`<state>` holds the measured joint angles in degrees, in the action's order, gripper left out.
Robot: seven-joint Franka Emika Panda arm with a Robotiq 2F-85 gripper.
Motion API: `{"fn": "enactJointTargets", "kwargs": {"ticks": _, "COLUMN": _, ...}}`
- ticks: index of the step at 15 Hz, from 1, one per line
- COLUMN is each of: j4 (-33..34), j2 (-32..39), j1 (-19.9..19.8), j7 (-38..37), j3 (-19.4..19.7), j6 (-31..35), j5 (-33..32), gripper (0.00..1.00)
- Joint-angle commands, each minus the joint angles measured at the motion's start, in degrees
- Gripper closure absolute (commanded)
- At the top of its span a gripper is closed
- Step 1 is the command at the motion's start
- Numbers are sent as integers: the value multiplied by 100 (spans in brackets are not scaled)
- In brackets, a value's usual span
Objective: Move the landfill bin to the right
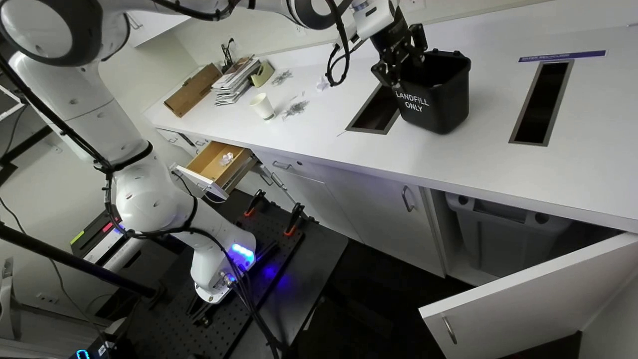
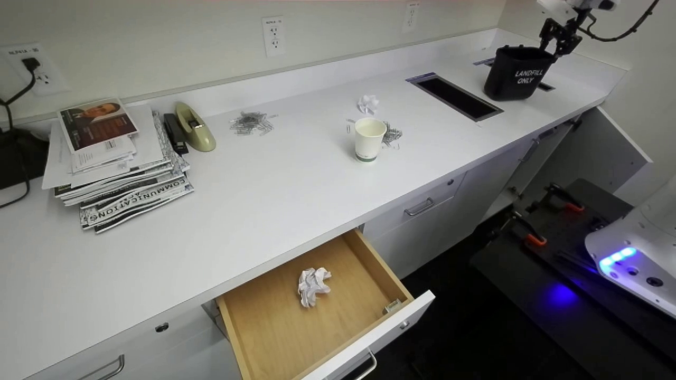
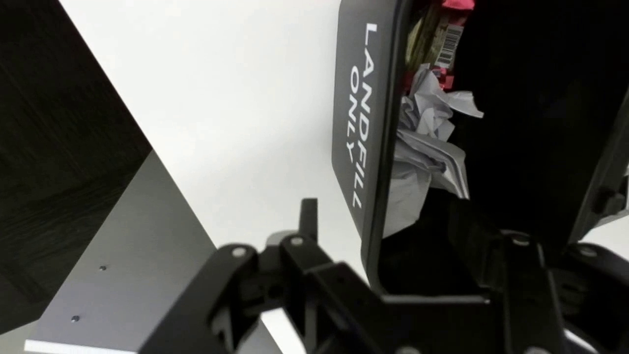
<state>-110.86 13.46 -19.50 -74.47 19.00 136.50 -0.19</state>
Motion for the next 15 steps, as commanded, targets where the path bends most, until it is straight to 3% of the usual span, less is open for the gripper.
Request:
{"fn": "enactJointTargets", "kwargs": {"ticks": 1, "j4": -503, "j2": -781, "j1": 135, "j7": 317, "j3": 63, "j6": 20, "j5": 15, "gripper": 1}}
{"fn": "enactJointTargets", "kwargs": {"ticks": 6, "j4": -1314, "j2": -2146, "j1": 158, "j7": 1450, "j3": -52, "j6": 115, "j5": -136, "gripper": 0}}
{"fn": "enactJointTargets", "kwargs": {"ticks": 15, "j4": -1941, "j2": -4308, "j1": 105, "j7": 3841, "j3": -463, "j6": -1342, "j5": 110, "gripper": 0}}
